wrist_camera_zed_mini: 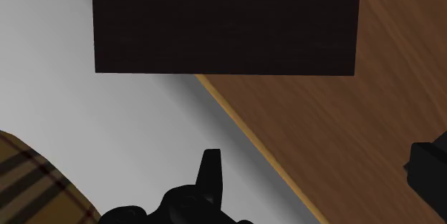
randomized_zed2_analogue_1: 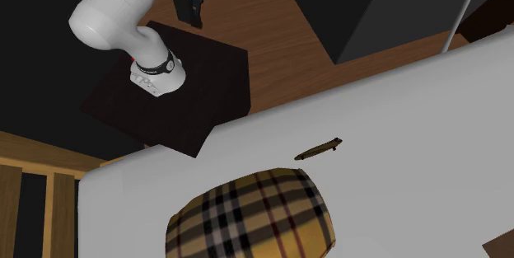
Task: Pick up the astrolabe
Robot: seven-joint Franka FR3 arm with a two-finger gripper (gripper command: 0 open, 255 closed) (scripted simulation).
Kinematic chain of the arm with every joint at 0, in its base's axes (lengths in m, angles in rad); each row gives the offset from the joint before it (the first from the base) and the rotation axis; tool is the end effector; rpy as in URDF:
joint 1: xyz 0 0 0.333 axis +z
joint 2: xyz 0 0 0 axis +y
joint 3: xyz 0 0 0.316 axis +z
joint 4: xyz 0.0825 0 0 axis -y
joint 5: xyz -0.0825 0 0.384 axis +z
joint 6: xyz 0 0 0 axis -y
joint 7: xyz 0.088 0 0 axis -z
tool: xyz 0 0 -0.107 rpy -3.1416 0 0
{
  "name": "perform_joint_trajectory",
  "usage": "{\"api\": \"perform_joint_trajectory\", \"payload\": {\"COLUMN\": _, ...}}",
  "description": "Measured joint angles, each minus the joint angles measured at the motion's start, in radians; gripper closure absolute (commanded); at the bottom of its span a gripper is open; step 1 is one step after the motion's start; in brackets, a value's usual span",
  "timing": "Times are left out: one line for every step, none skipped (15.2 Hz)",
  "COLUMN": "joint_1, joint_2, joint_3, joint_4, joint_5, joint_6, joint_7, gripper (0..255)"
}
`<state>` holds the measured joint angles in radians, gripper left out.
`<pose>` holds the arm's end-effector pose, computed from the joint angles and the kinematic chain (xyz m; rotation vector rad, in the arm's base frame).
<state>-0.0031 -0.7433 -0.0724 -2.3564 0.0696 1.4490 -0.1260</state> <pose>0.3030 -0.0205 0.5677 -2.9976 -0.1145 0.2315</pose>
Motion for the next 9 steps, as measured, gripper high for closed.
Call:
{"api": "perform_joint_trajectory", "payload": {"joint_1": 0.0, "joint_2": 0.0, "joint_3": 0.0, "joint_4": 0.0, "joint_5": 0.0, "joint_6": 0.0, "joint_7": 0.0, "gripper": 0}}
{"api": "perform_joint_trajectory", "payload": {"joint_1": 0.001, "joint_2": 0.004, "joint_3": -0.004, "joint_4": -0.011, "joint_5": -0.005, "joint_6": 0.016, "joint_7": -0.011, "gripper": 0}}
{"api": "perform_joint_trajectory", "payload": {"joint_1": 0.003, "joint_2": 0.024, "joint_3": -0.013, "joint_4": -0.018, "joint_5": -0.013, "joint_6": 0.045, "joint_7": -0.032, "gripper": 0}}
{"api": "perform_joint_trajectory", "payload": {"joint_1": 0.006, "joint_2": 0.046, "joint_3": -0.02, "joint_4": -0.019, "joint_5": -0.021, "joint_6": 0.072, "joint_7": -0.053, "gripper": 0}}
{"api": "perform_joint_trajectory", "payload": {"joint_1": 0.007, "joint_2": 0.068, "joint_3": -0.033, "joint_4": -0.018, "joint_5": -0.032, "joint_6": 0.097, "joint_7": -0.08, "gripper": 0}}
{"api": "perform_joint_trajectory", "payload": {"joint_1": 0.007, "joint_2": 0.091, "joint_3": -0.048, "joint_4": -0.024, "joint_5": -0.045, "joint_6": 0.13, "joint_7": -0.111, "gripper": 0}}
{"api": "perform_joint_trajectory", "payload": {"joint_1": 0.011, "joint_2": 0.117, "joint_3": -0.054, "joint_4": -0.024, "joint_5": -0.051, "joint_6": 0.161, "joint_7": -0.133, "gripper": 0}}
{"api": "perform_joint_trajectory", "payload": {"joint_1": 0.014, "joint_2": 0.142, "joint_3": -0.065, "joint_4": -0.034, "joint_5": -0.059, "joint_6": 0.199, "joint_7": -0.159, "gripper": 0}}
{"api": "perform_joint_trajectory", "payload": {"joint_1": 0.018, "joint_2": 0.17, "joint_3": -0.073, "joint_4": -0.031, "joint_5": -0.064, "joint_6": 0.23, "joint_7": -0.182, "gripper": 0}}
